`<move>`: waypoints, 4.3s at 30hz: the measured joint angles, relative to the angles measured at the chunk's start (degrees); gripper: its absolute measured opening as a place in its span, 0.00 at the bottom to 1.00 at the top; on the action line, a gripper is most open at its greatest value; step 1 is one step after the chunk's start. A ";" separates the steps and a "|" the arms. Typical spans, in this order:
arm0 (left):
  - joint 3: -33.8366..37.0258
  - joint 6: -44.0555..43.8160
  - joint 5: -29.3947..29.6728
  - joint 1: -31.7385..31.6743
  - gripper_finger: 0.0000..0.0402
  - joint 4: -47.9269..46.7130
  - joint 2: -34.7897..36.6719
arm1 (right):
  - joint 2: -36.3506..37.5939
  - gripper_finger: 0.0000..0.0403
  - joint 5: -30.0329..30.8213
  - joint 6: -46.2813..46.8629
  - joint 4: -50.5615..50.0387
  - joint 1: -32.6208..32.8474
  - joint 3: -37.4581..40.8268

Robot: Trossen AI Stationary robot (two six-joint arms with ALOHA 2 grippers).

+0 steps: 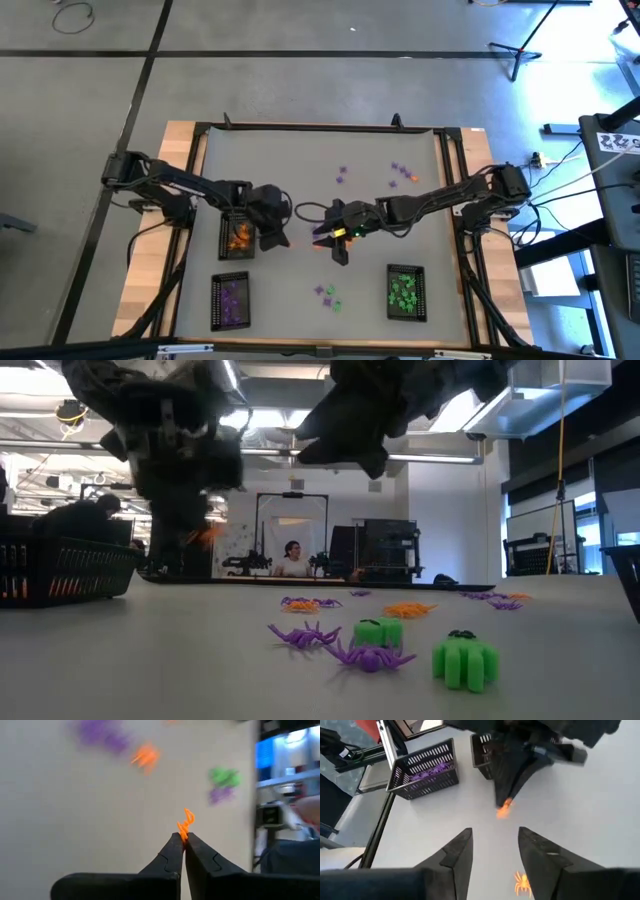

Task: Sort Halloween decoration
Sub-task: Put the orange spider toy into the top black basket, then adjust the top black basket, then put the orange spider toy into the top black basket

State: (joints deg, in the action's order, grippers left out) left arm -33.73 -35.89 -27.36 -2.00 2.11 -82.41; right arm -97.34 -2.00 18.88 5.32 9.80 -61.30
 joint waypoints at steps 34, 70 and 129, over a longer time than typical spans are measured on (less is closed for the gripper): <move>-9.76 -21.50 22.67 8.46 0.00 -62.99 27.09 | -0.22 0.36 7.92 0.11 -5.62 1.46 0.09; 2.45 -19.58 27.84 3.85 0.10 -53.11 25.44 | -0.26 0.36 7.48 0.33 -6.84 1.46 0.09; 2.48 6.95 13.36 2.41 0.10 7.11 15.09 | 28.35 0.36 22.69 13.83 -54.40 -24.66 18.04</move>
State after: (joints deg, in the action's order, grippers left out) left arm -31.24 -28.94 -14.00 0.40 9.22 -67.32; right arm -68.99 20.69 32.70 -49.08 -14.86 -43.25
